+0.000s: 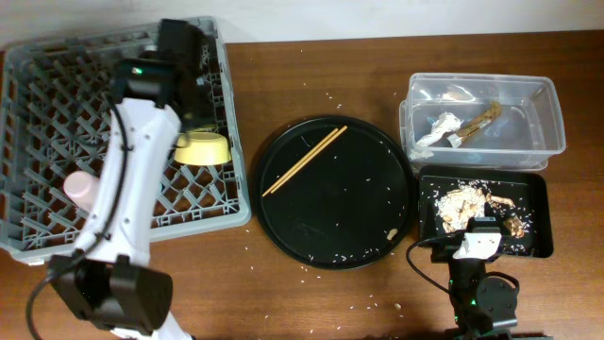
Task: Sort waste into correct bins and load items into the dishwasher rack
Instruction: 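Grasp the white plate with the left gripper and stand it in the rack, then pinch the wooden chopsticks on the round tray with the left gripper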
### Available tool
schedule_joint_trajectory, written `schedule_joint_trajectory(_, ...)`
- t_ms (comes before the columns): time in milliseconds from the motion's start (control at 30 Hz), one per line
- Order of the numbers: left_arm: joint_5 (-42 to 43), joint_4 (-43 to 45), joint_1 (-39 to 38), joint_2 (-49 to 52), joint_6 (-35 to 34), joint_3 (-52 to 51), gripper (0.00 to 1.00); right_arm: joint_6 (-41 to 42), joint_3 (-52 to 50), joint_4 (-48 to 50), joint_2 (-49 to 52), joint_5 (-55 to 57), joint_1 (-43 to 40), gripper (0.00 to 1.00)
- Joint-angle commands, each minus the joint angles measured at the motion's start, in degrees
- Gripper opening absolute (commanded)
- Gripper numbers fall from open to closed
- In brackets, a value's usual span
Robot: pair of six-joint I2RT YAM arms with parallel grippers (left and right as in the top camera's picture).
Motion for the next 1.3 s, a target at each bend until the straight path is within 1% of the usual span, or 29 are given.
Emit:
schedule_joint_trajectory(0,9.3,3.8,-10.7,1.9,9.6,-4.2,0.63,-0.2,-0.5,-0.1,-0.4,-0.1,-0.2,0.99)
schedule_joint_trajectory(33,7.4,7.8,-14.6,4.7,13.7,-7.5,0.63,-0.2,-0.5,-0.1,-0.4,-0.1,-0.2,0.98)
schedule_joint_trajectory(67,7.3,13.0,-18.0,8.7,17.7,-10.7,0.56,-0.2,-0.5,-0.1,-0.4,-0.1,-0.2,0.99)
schedule_joint_trajectory(100,7.5,15.3,-19.6,11.6,20.9,-11.6,0.54,-0.2,-0.5,-0.1,-0.4,-0.1,-0.2,0.98)
schedule_joint_trajectory(133,7.5,16.6,-21.0,15.0,23.1,-11.6,0.44,-0.2,-0.5,-0.1,-0.4,-0.1,-0.2,0.98)
schedule_joint_trajectory(167,8.0,17.0,-21.8,16.9,23.1,-11.6,0.42,-0.2,-0.5,-0.1,-0.4,-0.1,-0.2,0.98)
schedule_joint_trajectory(200,9.0,17.4,-22.8,18.8,23.7,-11.7,0.43,-0.2,-0.5,-0.1,-0.4,-0.1,-0.2,0.98)
schedule_joint_trajectory(233,7.1,18.8,-24.2,21.9,23.7,-11.7,0.43,-0.2,-0.5,-0.1,-0.4,-0.1,-0.2,0.99)
schedule_joint_trajectory(300,3.4,21.5,-24.5,24.1,23.7,-11.7,0.43,-0.2,-0.5,-0.1,-0.4,-0.1,-0.2,0.98)
schedule_joint_trajectory(400,4.9,21.6,-24.5,25.2,23.6,-11.7,0.43,-0.2,-0.5,-0.1,-0.4,-0.1,-0.2,0.99)
schedule_joint_trajectory(433,5.8,21.0,-24.5,25.3,23.2,-11.6,0.43,-0.2,-0.5,-0.1,-0.4,-0.1,-0.2,0.98)
schedule_joint_trajectory(467,6.1,16.7,-25.0,25.1,22.2,-9.2,0.54,-0.2,-0.5,-0.1,-0.4,-0.1,-0.2,0.98)
schedule_joint_trajectory(500,5.7,12.3,-25.4,25.1,22.1,-5.3,0.55,-0.2,-0.5,-0.1,-0.4,-0.1,-0.2,0.99)
schedule_joint_trajectory(533,5.7,10.3,-25.4,25.1,22.1,-2.6,0.55,-0.2,-0.5,-0.1,-0.4,-0.1,-0.2,0.99)
schedule_joint_trajectory(600,5.2,11.1,-25.2,25.3,22.1,-2.3,0.56,-0.2,-0.5,-0.1,-0.4,-0.1,-0.2,0.98)
schedule_joint_trajectory(667,2.4,12.6,-25.1,25.5,22.1,-2.3,0.57,-0.2,-0.5,-0.1,-0.4,-0.1,-0.2,0.98)
schedule_joint_trajectory(700,2.4,12.7,-25.1,25.9,22.1,-2.5,0.57,-0.2,-0.5,-0.1,-0.4,-0.1,-0.2,0.98)
schedule_joint_trajectory(767,2.5,16.5,-24.9,28.6,22.1,-4.3,0.57,-0.2,-0.5,-0.1,-0.4,-0.1,-0.2,0.98)
schedule_joint_trajectory(800,2.6,17.0,-24.9,29.6,22.1,-4.3,0.57,-0.2,-0.5,-0.1,-0.4,-0.1,-0.2,0.98)
schedule_joint_trajectory(867,5.7,15.9,-24.9,30.4,22.1,-4.3,0.55,-0.2,-0.5,-0.1,-0.4,-0.1,-0.2,0.98)
schedule_joint_trajectory(1000,5.9,16.0,-25.0,30.4,22.1,-4.3,0.55,-0.2,-0.5,-0.1,-0.4,-0.1,-0.2,0.98)
schedule_joint_trajectory(1033,5.9,14.6,-25.0,29.8,22.1,-3.7,0.51,-0.2,-0.5,-0.1,-0.4,-0.1,-0.2,0.99)
schedule_joint_trajectory(1100,5.5,8.2,-25.0,28.2,22.1,2.4,0.51,-0.2,-0.5,-0.1,-0.4,-0.1,-0.2,0.98)
schedule_joint_trajectory(1133,5.5,7.6,-25.0,27.6,22.1,4.0,0.52,-0.2,-0.5,-0.1,-0.4,-0.1,-0.2,0.98)
schedule_joint_trajectory(1233,4.8,9.9,-25.0,29.2,22.2,2.7,0.52,-0.2,-0.5,-0.1,-0.4,-0.1,-0.2,0.99)
schedule_joint_trajectory(1267,2.5,11.3,-25.0,30.5,22.1,2.1,0.52,-0.2,-0.5,-0.1,-0.4,-0.1,-0.2,0.98)
